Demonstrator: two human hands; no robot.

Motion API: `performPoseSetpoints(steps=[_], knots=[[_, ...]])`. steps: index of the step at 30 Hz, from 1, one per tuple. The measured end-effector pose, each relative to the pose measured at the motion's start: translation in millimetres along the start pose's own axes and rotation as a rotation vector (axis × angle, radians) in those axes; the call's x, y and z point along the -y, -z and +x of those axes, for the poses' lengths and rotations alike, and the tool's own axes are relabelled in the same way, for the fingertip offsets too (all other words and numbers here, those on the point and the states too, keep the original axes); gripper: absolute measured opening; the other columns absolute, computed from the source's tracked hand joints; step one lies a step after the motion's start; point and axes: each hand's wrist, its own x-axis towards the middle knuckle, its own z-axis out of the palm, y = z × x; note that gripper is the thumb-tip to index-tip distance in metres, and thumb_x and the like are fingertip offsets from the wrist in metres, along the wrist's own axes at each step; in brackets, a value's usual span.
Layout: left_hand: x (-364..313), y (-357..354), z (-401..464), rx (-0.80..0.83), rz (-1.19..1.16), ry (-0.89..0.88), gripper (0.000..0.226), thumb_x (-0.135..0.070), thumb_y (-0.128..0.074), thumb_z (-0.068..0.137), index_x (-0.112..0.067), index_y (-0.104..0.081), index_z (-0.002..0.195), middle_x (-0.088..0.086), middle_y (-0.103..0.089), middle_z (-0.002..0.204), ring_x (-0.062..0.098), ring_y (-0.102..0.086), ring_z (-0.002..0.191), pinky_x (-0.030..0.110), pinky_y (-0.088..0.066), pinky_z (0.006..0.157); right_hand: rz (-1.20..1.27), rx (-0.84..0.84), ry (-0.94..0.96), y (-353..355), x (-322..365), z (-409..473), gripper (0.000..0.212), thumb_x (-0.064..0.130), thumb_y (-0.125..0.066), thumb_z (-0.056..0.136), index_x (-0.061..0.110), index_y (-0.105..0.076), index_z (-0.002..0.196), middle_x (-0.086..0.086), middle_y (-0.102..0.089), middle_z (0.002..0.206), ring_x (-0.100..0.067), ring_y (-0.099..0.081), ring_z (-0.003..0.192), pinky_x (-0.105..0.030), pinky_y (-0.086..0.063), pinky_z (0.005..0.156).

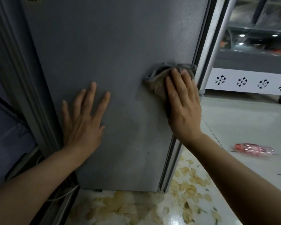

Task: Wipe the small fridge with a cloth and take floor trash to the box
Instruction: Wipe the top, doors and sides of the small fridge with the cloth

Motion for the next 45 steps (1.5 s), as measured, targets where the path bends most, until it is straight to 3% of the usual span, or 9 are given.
performPoseSetpoints(steps=[3, 8, 11, 19, 26, 30, 35, 41, 45], knots=[[-0.7, -5.1, -0.2, -0.01, -0.015, 0.005, 0.109, -0.019, -0.081, 0.065, -0.03, -0.011, 0.149, 0.004, 0.005, 0.159, 0.03, -0.006, 0.141, 0.065, -0.011, 0.106, -0.032, -0.063, -0.046, -13.2, 12.8, -0.9, 0.043, 0.011, -0.033, 0.097, 0.01, -0.042, 0.14, -0.012, -0.036, 0.148, -0.035, -0.025, 0.139, -0.049, -0.021, 0.114], [1.6, -6.7, 0.1, -0.013, -0.01, 0.002, 0.11, -0.02, -0.082, 0.063, -0.032, -0.012, 0.148, 0.002, 0.003, 0.158, 0.029, -0.008, 0.141, 0.066, -0.015, 0.104, -0.056, 0.322, 0.376, -23.6, 43.2, -68.0, 0.047, 0.015, -0.033, 0.095, 0.016, -0.038, 0.142, -0.003, -0.031, 0.15, -0.031, -0.024, 0.141, -0.045, -0.018, 0.115], [0.5, -2.4, 1.0, 0.021, -0.011, 0.003, 0.11, -0.024, -0.08, 0.066, -0.035, -0.006, 0.147, -0.001, 0.006, 0.157, 0.027, -0.006, 0.141, 0.064, -0.015, 0.105, -0.08, 0.41, 0.454, -16.2, 50.1, -65.8, 0.046, 0.016, -0.034, 0.095, 0.015, -0.038, 0.14, -0.002, -0.031, 0.148, -0.029, -0.031, 0.137, -0.042, -0.024, 0.112], [44.2, -2.0, -12.7, -0.019, -0.064, 0.141, 0.106, -0.01, -0.079, 0.067, -0.018, -0.011, 0.148, 0.011, -0.004, 0.158, 0.028, -0.013, 0.136, 0.063, -0.012, 0.107, -0.062, 0.067, 0.046, -26.7, 63.9, 48.3, 0.049, 0.01, -0.042, 0.095, 0.011, -0.035, 0.144, -0.008, -0.025, 0.151, -0.034, -0.02, 0.141, -0.045, -0.009, 0.118], [58.6, 0.5, -12.7, 0.107, -0.058, 0.103, 0.112, -0.01, -0.068, 0.076, -0.034, 0.021, 0.141, -0.007, 0.031, 0.151, 0.018, 0.007, 0.142, 0.055, -0.005, 0.112, -0.14, 0.506, 0.579, -37.5, 104.2, -16.8, 0.051, 0.018, -0.031, 0.092, 0.015, -0.038, 0.142, -0.001, -0.033, 0.149, -0.03, -0.025, 0.139, -0.042, -0.015, 0.115], [71.6, 5.4, -17.8, 0.083, -0.055, 0.078, 0.106, -0.008, -0.071, 0.073, -0.026, 0.0, 0.148, -0.005, 0.017, 0.154, 0.022, -0.006, 0.144, 0.056, -0.011, 0.11, -0.15, 0.51, 0.619, -30.1, 100.9, 15.8, 0.05, 0.018, -0.03, 0.091, 0.013, -0.045, 0.139, -0.002, -0.037, 0.148, -0.027, -0.035, 0.137, -0.039, -0.019, 0.114], [87.4, -6.3, -27.0, 0.11, -0.098, 0.049, 0.105, -0.003, -0.067, 0.076, -0.027, 0.009, 0.144, -0.007, 0.021, 0.153, 0.011, 0.009, 0.142, 0.048, -0.005, 0.113, -0.087, 0.216, 0.185, -47.0, 118.3, 62.2, 0.048, 0.018, -0.027, 0.098, 0.009, -0.035, 0.144, -0.006, -0.021, 0.153, -0.029, -0.018, 0.143, -0.044, -0.012, 0.118], [95.8, -7.2, -25.5, 0.04, -0.142, -0.009, 0.102, 0.005, -0.071, 0.065, -0.019, -0.017, 0.148, -0.002, -0.002, 0.156, 0.013, -0.008, 0.141, 0.045, -0.014, 0.109, -0.116, 0.51, 0.619, -58.3, 143.5, 0.0, 0.049, 0.018, -0.031, 0.092, 0.011, -0.042, 0.14, -0.003, -0.035, 0.149, -0.03, -0.03, 0.138, -0.043, -0.024, 0.115], [103.1, 1.5, -28.2, 0.048, -0.116, -0.001, 0.101, 0.001, -0.072, 0.067, -0.016, -0.015, 0.149, -0.002, 0.002, 0.156, 0.013, -0.006, 0.143, 0.044, -0.006, 0.11, -0.135, 0.556, 0.633, -52.9, 146.7, 15.0, 0.05, 0.016, -0.028, 0.091, 0.009, -0.045, 0.139, -0.003, -0.039, 0.148, -0.028, -0.036, 0.136, -0.043, -0.026, 0.114]])
